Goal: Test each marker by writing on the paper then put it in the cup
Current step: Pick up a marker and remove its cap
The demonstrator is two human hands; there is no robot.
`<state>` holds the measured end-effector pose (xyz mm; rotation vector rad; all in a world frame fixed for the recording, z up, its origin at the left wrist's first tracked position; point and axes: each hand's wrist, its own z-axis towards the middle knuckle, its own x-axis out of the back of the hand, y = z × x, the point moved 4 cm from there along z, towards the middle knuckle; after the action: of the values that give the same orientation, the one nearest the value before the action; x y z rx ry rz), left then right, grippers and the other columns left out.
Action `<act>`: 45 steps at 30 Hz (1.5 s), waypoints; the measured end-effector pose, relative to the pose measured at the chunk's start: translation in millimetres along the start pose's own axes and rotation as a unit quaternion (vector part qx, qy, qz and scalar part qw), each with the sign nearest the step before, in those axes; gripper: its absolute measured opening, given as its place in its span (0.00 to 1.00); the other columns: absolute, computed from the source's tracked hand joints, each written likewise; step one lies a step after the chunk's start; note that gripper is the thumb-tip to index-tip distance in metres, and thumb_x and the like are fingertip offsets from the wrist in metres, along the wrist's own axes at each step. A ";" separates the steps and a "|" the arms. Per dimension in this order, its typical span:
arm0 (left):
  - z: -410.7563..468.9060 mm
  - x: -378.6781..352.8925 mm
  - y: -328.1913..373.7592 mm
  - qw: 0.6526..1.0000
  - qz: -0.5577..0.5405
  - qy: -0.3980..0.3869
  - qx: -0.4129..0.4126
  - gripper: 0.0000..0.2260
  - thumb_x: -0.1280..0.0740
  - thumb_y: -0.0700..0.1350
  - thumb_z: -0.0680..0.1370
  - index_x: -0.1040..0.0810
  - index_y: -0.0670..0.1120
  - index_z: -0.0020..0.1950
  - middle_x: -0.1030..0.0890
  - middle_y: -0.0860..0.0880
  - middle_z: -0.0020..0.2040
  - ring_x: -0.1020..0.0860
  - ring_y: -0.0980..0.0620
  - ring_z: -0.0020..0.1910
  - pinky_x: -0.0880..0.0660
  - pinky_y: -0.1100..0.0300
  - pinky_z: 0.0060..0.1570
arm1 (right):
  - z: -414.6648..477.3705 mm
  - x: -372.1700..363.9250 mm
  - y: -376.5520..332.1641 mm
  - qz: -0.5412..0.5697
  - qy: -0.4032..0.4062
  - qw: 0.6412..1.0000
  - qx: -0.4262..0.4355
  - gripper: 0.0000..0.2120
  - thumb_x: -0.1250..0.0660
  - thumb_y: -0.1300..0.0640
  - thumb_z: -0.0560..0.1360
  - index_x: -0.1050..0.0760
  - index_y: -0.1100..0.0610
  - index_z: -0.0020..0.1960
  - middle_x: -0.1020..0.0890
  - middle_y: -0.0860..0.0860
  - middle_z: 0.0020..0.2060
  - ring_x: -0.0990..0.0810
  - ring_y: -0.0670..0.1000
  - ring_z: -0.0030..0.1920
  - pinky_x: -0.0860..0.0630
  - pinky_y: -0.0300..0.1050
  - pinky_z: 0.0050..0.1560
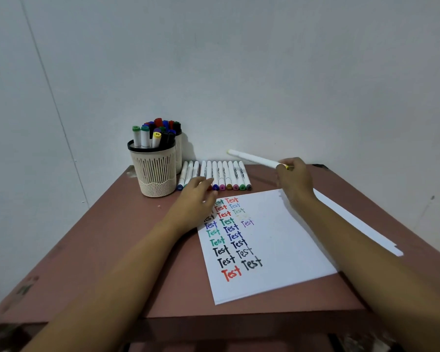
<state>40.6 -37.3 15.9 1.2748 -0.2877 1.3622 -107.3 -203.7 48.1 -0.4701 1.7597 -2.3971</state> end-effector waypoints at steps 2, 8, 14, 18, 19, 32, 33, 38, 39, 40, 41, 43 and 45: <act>-2.8 4.9 6.4 0.998 0.013 0.049 -0.040 0.22 0.41 0.48 0.80 0.39 0.45 0.74 0.40 0.46 0.73 0.38 0.49 0.71 0.42 0.61 0.68 | -14.0 6.9 -4.9 0.039 -0.028 0.999 -0.001 0.06 0.40 0.63 0.76 0.27 0.55 0.46 0.23 0.53 0.40 0.27 0.48 0.34 0.28 0.44 0.38; -13.6 6.9 23.1 0.985 0.056 0.038 -0.156 0.23 0.37 0.47 0.79 0.35 0.44 0.72 0.31 0.43 0.68 0.34 0.47 0.68 0.39 0.60 0.66 | -52.6 10.7 -0.1 0.140 -0.098 0.985 -0.023 0.08 0.38 0.64 0.77 0.24 0.55 0.43 0.25 0.51 0.36 0.26 0.46 0.35 0.26 0.39 0.36; -19.8 3.8 35.9 0.987 0.067 0.018 -0.147 0.12 0.41 0.46 0.80 0.28 0.43 0.61 0.28 0.51 0.43 0.28 0.49 0.41 0.34 0.58 0.38 | -58.3 4.4 -0.8 0.324 -0.138 0.932 -0.084 0.06 0.37 0.62 0.78 0.26 0.55 0.43 0.23 0.48 0.29 0.24 0.44 0.31 0.26 0.36 0.34; -22.9 1.3 46.5 0.981 0.059 0.018 -0.181 0.12 0.41 0.47 0.80 0.29 0.43 0.61 0.27 0.50 0.44 0.29 0.50 0.40 0.36 0.59 0.37 | -67.9 -13.8 0.8 0.284 -0.266 0.916 -0.104 0.04 0.34 0.57 0.76 0.24 0.57 0.44 0.24 0.49 0.30 0.26 0.44 0.30 0.30 0.36 0.30; -23.9 -0.2 47.8 0.980 0.054 0.015 -0.191 0.13 0.41 0.48 0.80 0.29 0.42 0.62 0.24 0.48 0.46 0.28 0.50 0.41 0.33 0.57 0.39 | -69.7 -17.7 2.7 0.252 -0.285 0.920 -0.093 0.05 0.34 0.57 0.76 0.23 0.58 0.45 0.25 0.49 0.29 0.27 0.44 0.30 0.32 0.36 0.30; -22.5 0.1 50.9 0.988 -0.054 -0.001 -0.147 0.12 0.38 0.50 0.79 0.25 0.46 0.59 0.27 0.54 0.35 0.30 0.57 0.33 0.34 0.58 0.36 | -68.9 -20.3 2.2 0.228 -0.298 0.926 -0.034 0.07 0.35 0.59 0.77 0.24 0.60 0.42 0.28 0.50 0.28 0.30 0.43 0.30 0.31 0.32 0.30; -23.1 1.2 51.1 0.988 -0.055 0.000 -0.141 0.12 0.38 0.51 0.79 0.25 0.47 0.59 0.27 0.56 0.35 0.29 0.57 0.34 0.33 0.59 0.37 | -68.7 -19.5 1.3 0.227 -0.298 0.927 -0.027 0.06 0.35 0.59 0.77 0.24 0.60 0.43 0.28 0.50 0.29 0.30 0.43 0.30 0.32 0.32 0.30; -25.7 3.6 45.1 0.990 -0.076 0.030 -0.114 0.11 0.35 0.53 0.77 0.22 0.51 0.56 0.27 0.58 0.31 0.29 0.60 0.31 0.35 0.62 0.34 | -70.8 -17.5 -0.5 0.211 -0.282 0.935 -0.022 0.06 0.34 0.58 0.76 0.24 0.59 0.43 0.28 0.49 0.28 0.31 0.44 0.30 0.33 0.33 0.30; -25.0 4.0 44.2 0.991 -0.082 0.032 -0.101 0.12 0.34 0.54 0.76 0.23 0.51 0.55 0.26 0.58 0.32 0.28 0.61 0.31 0.35 0.63 0.35 | -71.1 -16.6 -0.9 0.212 -0.270 0.939 -0.028 0.06 0.33 0.57 0.76 0.25 0.59 0.42 0.28 0.49 0.28 0.32 0.44 0.29 0.33 0.34 0.30; -24.1 4.4 42.6 0.992 -0.086 0.032 -0.085 0.13 0.33 0.55 0.75 0.24 0.51 0.55 0.24 0.58 0.35 0.27 0.61 0.33 0.33 0.63 0.36 | -70.5 -15.2 -1.0 0.218 -0.255 0.941 -0.037 0.07 0.34 0.57 0.77 0.25 0.58 0.42 0.28 0.49 0.28 0.32 0.45 0.29 0.33 0.35 0.30; -23.0 5.3 40.8 0.994 -0.084 0.031 -0.068 0.14 0.33 0.56 0.74 0.26 0.51 0.55 0.23 0.57 0.37 0.26 0.60 0.36 0.32 0.63 0.37 | -69.6 -13.6 -1.4 0.234 -0.239 0.941 -0.048 0.08 0.34 0.56 0.77 0.26 0.58 0.41 0.27 0.49 0.27 0.31 0.45 0.28 0.33 0.35 0.30; -20.5 8.8 34.9 0.995 -0.085 0.040 -0.030 0.14 0.35 0.57 0.75 0.28 0.50 0.52 0.24 0.56 0.38 0.26 0.59 0.38 0.32 0.66 0.37 | -66.7 -9.4 -2.2 0.296 -0.212 0.928 -0.085 0.08 0.36 0.57 0.79 0.28 0.58 0.42 0.23 0.50 0.28 0.26 0.47 0.29 0.27 0.37 0.29; -17.4 12.0 26.2 0.992 -0.115 0.054 0.012 0.12 0.39 0.55 0.78 0.27 0.47 0.53 0.22 0.54 0.42 0.25 0.56 0.42 0.33 0.67 0.38 | -66.3 -7.7 -1.0 0.367 -0.205 0.897 -0.137 0.08 0.39 0.59 0.79 0.30 0.60 0.42 0.19 0.55 0.30 0.19 0.54 0.32 0.20 0.43 0.35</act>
<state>14.0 -24.4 31.9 1.2093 -0.0470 1.2355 -121.5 -141.1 29.7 -0.2427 1.6719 -1.4276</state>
